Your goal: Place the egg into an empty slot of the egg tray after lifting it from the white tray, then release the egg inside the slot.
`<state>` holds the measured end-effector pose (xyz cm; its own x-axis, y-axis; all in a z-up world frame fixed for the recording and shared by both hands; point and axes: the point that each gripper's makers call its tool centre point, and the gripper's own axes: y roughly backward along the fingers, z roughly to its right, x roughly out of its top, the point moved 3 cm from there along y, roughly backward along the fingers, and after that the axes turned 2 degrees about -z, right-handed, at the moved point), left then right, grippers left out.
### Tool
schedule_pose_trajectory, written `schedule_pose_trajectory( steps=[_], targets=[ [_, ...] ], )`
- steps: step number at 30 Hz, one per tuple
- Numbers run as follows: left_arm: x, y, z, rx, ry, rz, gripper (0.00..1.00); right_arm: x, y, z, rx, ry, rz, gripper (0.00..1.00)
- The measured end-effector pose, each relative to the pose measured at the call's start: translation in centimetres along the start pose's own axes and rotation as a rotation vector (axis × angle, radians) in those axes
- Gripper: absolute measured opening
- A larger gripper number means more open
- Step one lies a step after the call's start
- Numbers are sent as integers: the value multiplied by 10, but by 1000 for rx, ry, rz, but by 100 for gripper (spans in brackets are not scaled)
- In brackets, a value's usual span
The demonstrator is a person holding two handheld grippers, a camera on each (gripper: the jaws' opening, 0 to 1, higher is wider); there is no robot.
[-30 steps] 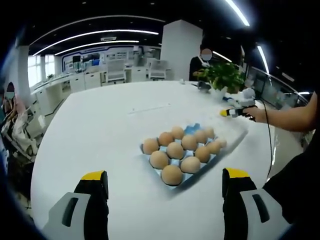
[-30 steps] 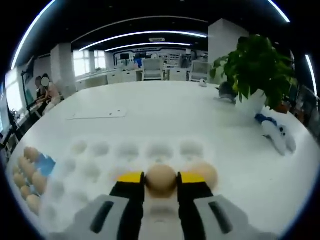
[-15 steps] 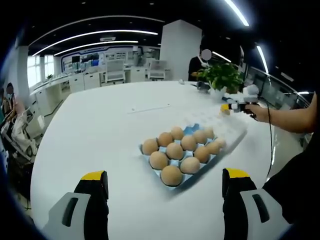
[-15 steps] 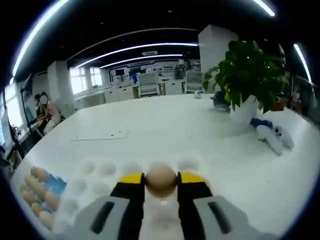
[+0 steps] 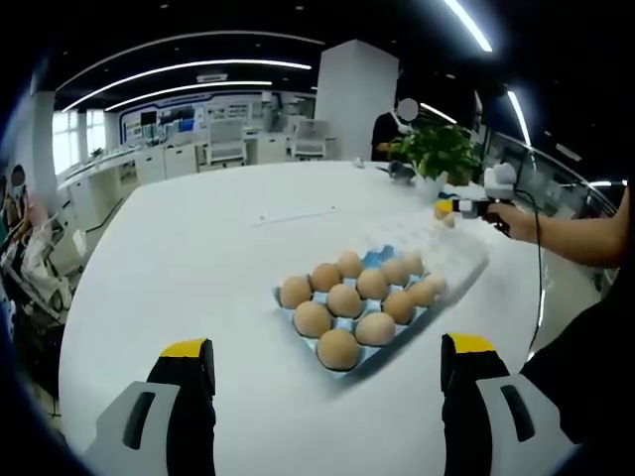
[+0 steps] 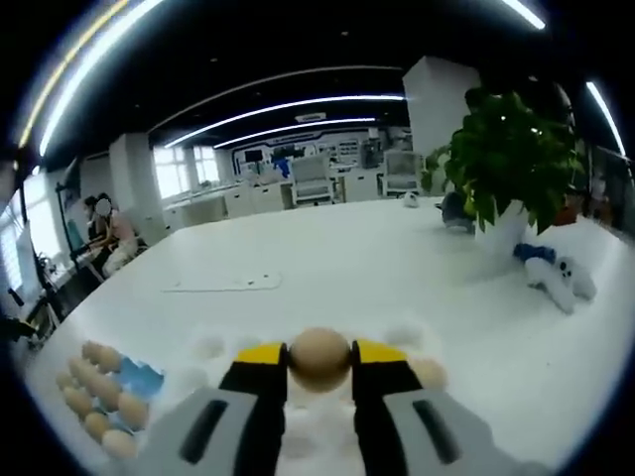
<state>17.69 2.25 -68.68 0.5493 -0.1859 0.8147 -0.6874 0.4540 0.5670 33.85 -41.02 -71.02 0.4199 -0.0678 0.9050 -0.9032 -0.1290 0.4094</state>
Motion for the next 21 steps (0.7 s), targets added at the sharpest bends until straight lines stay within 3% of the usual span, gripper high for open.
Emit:
schedule_pose_trajectory(
  steps=[12,21],
  targets=[
    [-1,0,1,-4,0,0,95,13,0,-48,128,10,32,24],
    [-3,1,0,-2,2,0,95,10,-6,-89,228,19,24,24]
  ],
)
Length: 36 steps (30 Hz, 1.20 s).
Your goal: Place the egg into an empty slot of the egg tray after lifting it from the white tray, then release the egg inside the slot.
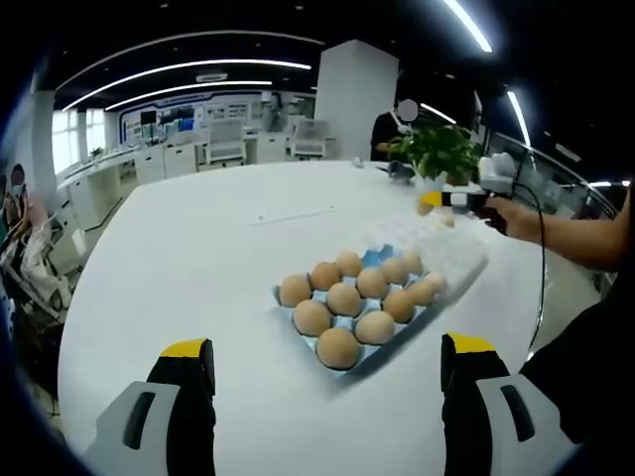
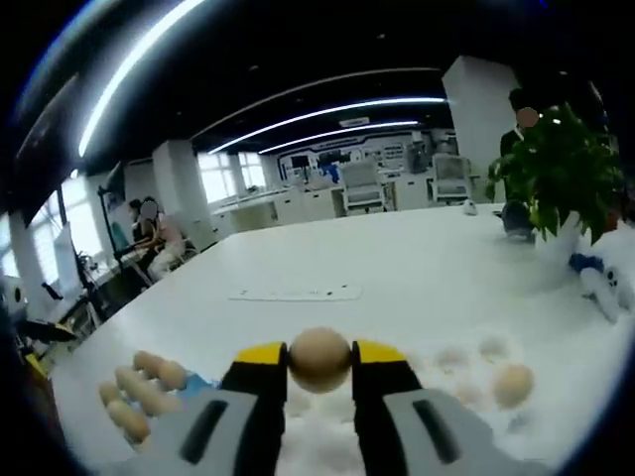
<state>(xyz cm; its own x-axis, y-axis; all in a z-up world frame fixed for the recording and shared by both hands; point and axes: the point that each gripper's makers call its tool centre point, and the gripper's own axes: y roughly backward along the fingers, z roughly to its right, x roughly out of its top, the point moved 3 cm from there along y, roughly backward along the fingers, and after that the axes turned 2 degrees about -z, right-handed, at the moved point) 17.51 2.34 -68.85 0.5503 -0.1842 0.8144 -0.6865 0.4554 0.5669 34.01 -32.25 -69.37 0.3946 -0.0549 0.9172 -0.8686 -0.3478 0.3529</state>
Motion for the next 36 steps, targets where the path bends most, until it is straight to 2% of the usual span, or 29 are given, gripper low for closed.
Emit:
schedule_pose_trajectory(
  steps=[3,7,15,20,28,36],
  targets=[
    [0,0,-1,2,2,-1,95,-1,-3,-6,16,0,-6,24],
    [-1,1,-1,4,4,0,95,-6,-12,-31,77,12,-20,24],
    [0,1,0,6,3,2,95,-16,-26,-64,154,16,-48,25],
    [-1,1,-1,9,7,3,95,-21,-34,-76,188,9,-64,25],
    [0,2,-1,10,8,5,95,-33,-48,-108,268,34,-109,25],
    [-1,3,-4,17,10,5,95,-47,-57,-124,307,54,-154,25]
  ],
)
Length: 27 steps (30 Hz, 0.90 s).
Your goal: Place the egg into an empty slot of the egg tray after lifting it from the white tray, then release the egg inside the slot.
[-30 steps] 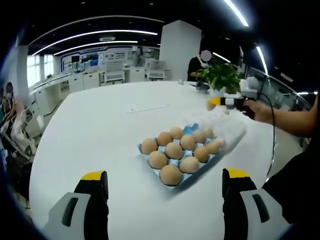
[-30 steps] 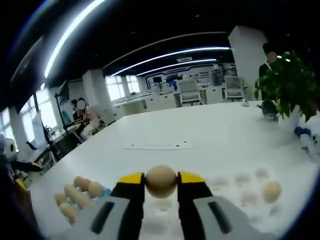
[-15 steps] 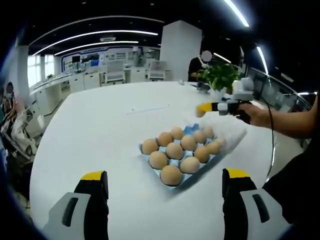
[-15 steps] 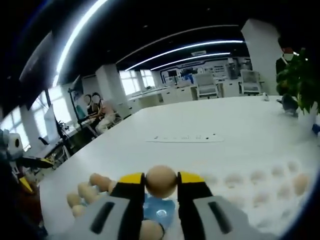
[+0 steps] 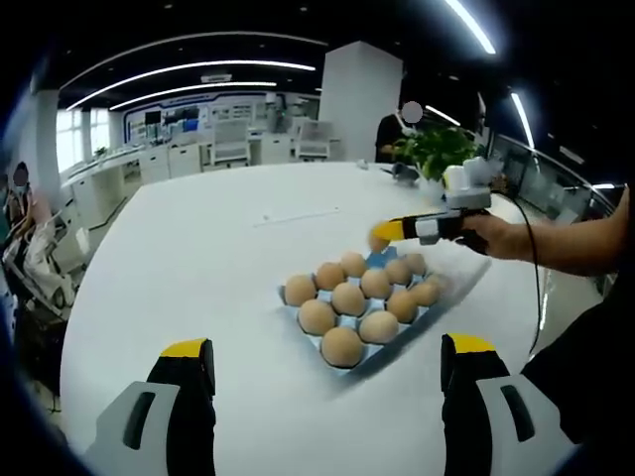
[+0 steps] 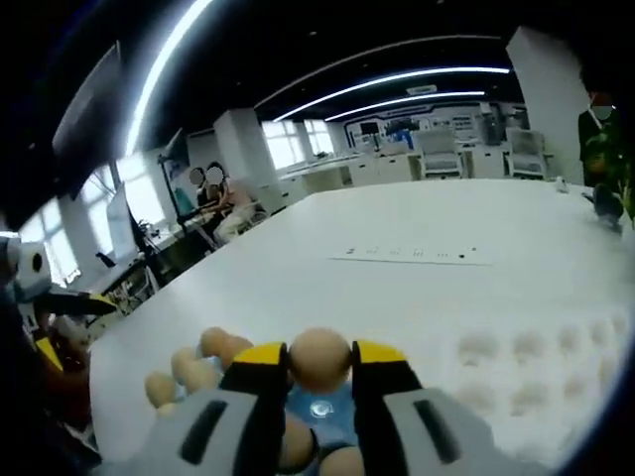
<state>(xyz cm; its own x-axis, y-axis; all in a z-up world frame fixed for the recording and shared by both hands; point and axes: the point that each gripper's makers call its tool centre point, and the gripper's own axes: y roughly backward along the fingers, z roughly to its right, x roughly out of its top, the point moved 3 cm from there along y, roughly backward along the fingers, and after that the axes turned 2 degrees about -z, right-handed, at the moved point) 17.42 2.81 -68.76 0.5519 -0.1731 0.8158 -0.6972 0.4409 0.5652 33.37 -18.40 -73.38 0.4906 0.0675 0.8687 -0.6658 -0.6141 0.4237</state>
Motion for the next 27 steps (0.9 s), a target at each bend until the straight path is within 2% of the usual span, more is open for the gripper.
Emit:
schedule_pose_trajectory(
  steps=[13,21,27],
  targets=[
    [1,0,-1,-1,1,2,95,-17,-11,-4,20,0,-70,25],
    [1,-1,-1,-2,0,4,95,-25,-14,0,4,-22,-135,25],
    [2,-2,0,-8,0,2,95,-25,-13,-2,19,17,-158,25]
  ],
)
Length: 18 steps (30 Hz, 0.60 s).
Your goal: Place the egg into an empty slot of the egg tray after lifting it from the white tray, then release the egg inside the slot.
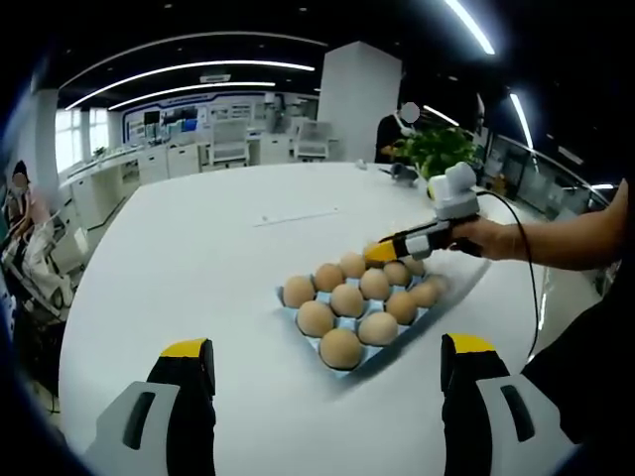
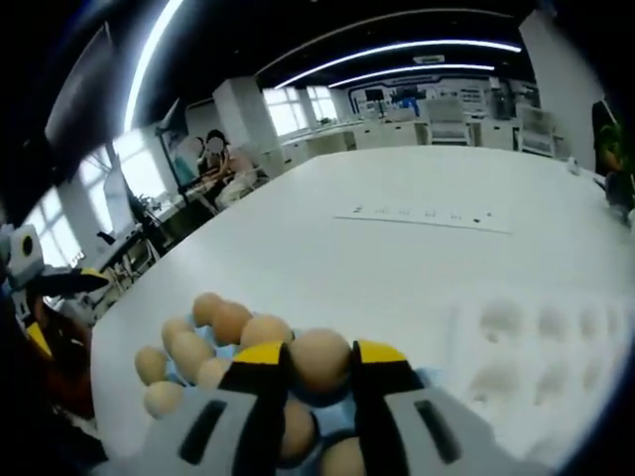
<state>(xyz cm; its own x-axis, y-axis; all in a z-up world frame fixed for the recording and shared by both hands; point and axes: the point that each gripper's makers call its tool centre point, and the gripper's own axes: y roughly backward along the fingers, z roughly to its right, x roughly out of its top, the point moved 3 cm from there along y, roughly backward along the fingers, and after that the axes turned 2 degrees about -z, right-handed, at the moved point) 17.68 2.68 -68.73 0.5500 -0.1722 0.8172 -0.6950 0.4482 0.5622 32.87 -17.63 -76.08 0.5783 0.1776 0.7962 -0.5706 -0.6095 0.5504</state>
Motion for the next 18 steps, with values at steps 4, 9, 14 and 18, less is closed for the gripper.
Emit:
schedule_pose_trajectory(
  steps=[4,9,14,18],
  targets=[
    [-1,0,0,0,1,-3,95,-1,0,-1,7,43,-14,26],
    [-1,0,1,1,0,-5,95,-2,1,-1,17,37,-6,26],
    [-1,1,1,4,-2,-4,95,-2,3,-2,27,23,-2,25],
    [0,1,2,3,-4,-2,95,-3,4,-3,33,7,3,25]
  ],
)
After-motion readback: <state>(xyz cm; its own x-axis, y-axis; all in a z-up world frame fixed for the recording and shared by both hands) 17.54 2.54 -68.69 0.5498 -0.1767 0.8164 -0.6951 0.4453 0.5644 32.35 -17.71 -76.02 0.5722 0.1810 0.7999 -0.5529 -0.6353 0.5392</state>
